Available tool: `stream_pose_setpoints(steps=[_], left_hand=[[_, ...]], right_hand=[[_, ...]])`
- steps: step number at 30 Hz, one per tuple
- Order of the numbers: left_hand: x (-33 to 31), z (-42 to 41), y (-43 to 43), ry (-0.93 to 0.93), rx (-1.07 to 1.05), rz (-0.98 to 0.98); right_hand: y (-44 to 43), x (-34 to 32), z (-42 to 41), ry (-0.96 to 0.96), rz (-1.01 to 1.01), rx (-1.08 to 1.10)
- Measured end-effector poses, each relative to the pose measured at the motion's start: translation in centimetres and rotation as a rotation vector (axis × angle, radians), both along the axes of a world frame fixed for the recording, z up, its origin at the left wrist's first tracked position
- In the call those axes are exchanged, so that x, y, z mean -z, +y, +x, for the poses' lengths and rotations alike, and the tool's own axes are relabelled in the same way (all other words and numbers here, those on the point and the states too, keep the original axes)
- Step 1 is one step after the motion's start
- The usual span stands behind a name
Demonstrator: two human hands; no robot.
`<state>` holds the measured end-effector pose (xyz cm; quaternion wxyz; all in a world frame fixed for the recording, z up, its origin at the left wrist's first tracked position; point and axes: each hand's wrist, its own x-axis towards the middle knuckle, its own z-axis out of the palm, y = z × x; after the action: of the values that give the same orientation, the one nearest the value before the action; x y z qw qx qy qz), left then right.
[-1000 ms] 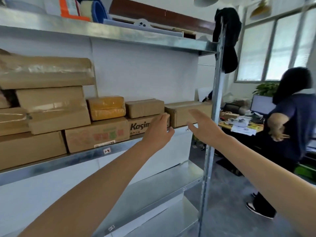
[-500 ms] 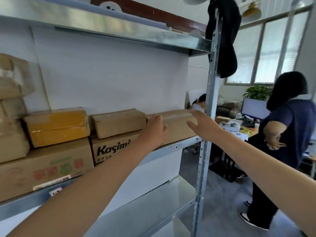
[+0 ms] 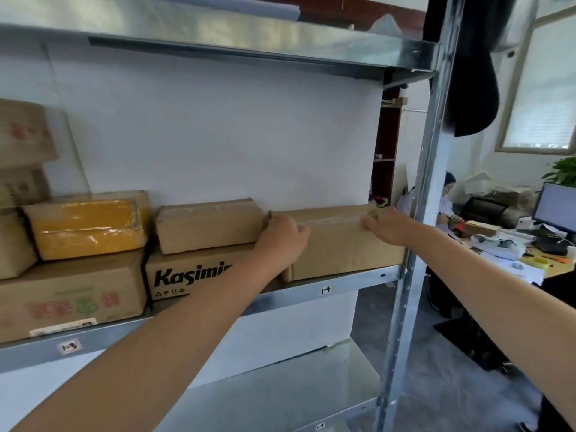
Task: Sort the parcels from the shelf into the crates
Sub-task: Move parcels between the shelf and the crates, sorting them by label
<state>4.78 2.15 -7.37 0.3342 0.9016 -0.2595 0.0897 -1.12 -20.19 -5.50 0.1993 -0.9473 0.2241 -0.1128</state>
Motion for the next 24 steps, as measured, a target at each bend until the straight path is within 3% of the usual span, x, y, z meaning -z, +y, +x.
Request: stream_pose_setpoints(steps=[4,8,17,24], left_hand=[[0.0,-0.8,-0.4,0.0,-0.103,-0.039],[-0.7,-1.6,-1.4,0.121,-0.159,-0.057],[-2.8,-3.4,-0.9,0.227,-0.199,-0.444],[-5.0,-4.5,0.6,0.195,-0.023,-0.882]], right_hand=[[-0.1,-1.2,1.2,0.06,-0.043,-0.018],[-0.4,-1.5,2.1,0.17,-0.162,-0.039],[-0.9,-3.1,0.6,-0.13,0.0,-0.121],[-0.6,-6.4,-1.9,-0.33,0.058,-0.002]])
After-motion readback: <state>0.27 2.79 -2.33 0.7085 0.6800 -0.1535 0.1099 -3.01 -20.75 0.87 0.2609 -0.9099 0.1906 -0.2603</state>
